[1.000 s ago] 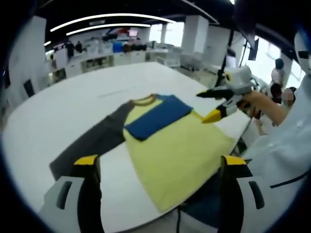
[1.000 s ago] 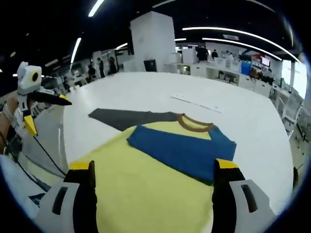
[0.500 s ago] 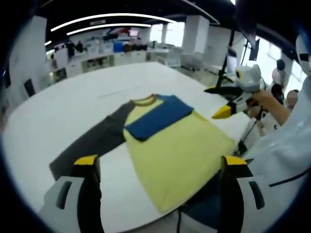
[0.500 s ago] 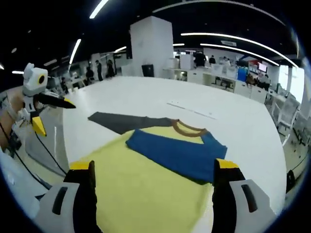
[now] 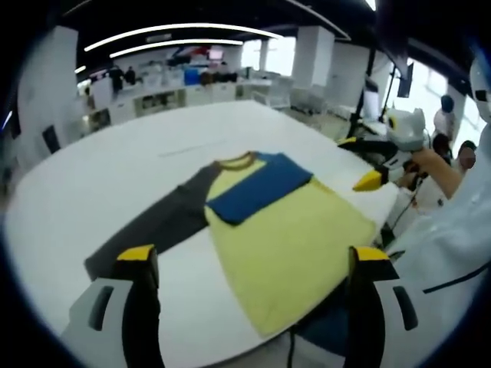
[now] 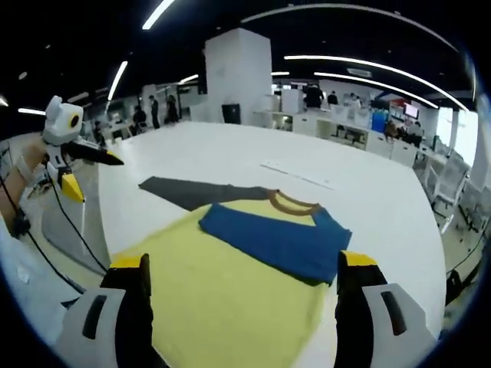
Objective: Fold the garment on the visible template until the final outline fits inside the template.
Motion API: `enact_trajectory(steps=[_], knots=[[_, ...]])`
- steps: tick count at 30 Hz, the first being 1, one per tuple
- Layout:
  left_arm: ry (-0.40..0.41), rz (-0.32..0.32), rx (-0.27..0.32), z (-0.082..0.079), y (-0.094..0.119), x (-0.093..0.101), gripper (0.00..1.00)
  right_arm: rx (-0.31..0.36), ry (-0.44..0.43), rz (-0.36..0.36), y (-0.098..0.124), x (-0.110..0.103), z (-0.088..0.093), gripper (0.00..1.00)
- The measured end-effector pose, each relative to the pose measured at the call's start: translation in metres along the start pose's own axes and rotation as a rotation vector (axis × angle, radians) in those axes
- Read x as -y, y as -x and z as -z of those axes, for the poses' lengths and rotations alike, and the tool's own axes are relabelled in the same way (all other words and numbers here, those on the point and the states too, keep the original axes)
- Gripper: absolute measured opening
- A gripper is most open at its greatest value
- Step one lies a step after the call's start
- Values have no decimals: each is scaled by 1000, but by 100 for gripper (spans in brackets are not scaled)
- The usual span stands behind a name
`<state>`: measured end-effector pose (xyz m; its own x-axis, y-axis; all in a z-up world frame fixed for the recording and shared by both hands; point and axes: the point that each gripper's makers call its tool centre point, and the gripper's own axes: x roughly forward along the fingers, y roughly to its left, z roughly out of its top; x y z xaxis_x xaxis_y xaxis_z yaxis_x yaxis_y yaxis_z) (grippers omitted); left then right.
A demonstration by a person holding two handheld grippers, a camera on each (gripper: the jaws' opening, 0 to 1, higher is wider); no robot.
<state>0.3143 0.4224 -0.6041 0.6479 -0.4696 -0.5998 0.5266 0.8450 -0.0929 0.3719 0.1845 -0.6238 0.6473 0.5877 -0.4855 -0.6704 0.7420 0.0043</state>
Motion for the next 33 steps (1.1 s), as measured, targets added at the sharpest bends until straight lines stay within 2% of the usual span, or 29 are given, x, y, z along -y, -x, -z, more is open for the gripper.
enact_trajectory(steps=[4,8,19,22,28,33], knots=[[-19,-5,-18,1,2,-6,99,0,-17,12,5,2,2,100],[-25,-15,-12,-2,6,-12,99,-15,-2,19,7,2,6,100],[-37,-29,-23,-3,10,-24,99,-32,13,11,17,-4,5,100],[-37,-33,-23,-2,10,-27,98,-14,33,23,24,-4,0,100],[-22,-43,-22,1,12,-35,98,-26,31,26,33,-3,0,100],[-2,-61,-45,8,13,-46,97,-36,21,24,37,-5,4,100]])
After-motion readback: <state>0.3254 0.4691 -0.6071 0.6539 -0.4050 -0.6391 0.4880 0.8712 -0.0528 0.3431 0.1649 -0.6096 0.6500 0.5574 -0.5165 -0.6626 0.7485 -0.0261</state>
